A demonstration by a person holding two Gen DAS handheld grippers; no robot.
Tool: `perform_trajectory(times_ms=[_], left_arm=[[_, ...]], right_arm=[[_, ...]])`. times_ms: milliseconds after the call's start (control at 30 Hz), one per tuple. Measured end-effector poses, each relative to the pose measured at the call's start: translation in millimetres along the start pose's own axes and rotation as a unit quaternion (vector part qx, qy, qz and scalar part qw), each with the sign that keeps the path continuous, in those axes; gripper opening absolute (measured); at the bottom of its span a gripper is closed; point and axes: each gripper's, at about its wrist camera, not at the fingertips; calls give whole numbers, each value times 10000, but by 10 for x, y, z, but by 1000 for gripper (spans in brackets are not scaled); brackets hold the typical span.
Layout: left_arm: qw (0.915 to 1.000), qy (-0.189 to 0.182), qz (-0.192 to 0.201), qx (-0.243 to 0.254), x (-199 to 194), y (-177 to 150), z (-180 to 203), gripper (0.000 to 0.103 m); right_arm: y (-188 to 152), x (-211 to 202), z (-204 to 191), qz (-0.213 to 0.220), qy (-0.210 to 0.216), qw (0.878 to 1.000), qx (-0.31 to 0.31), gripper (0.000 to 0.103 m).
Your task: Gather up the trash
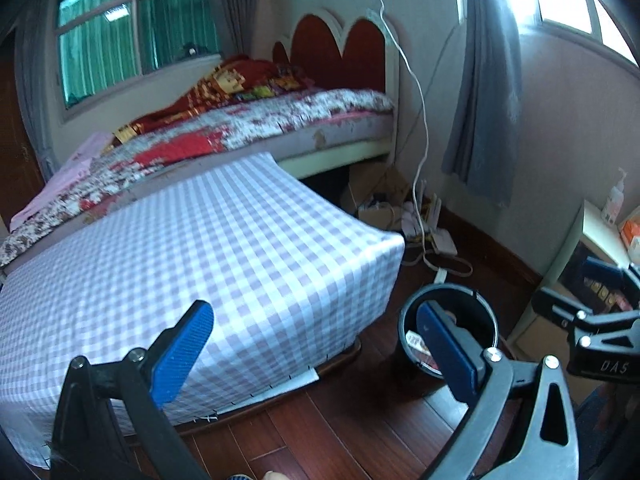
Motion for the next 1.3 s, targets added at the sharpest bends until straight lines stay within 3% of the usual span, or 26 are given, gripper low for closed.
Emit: perform_trajectory(times_ms=[500,1300], left_arm=[[9982,81,551,-210,-625,-85,-195,102],[9981,34,566,-249,-636,-96,-205,102]], right_arm=[[-132,-728,-174,527,-21,9986,-51,102],[-161,-680,-230,481,-27,9988,-66,102]])
Point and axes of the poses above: each gripper's, at about its wrist camera, not at the fingertips, and x roughly the way its jaws point, z to its right, y to its top, and after that the axes turned 2 degrees about x, right-handed
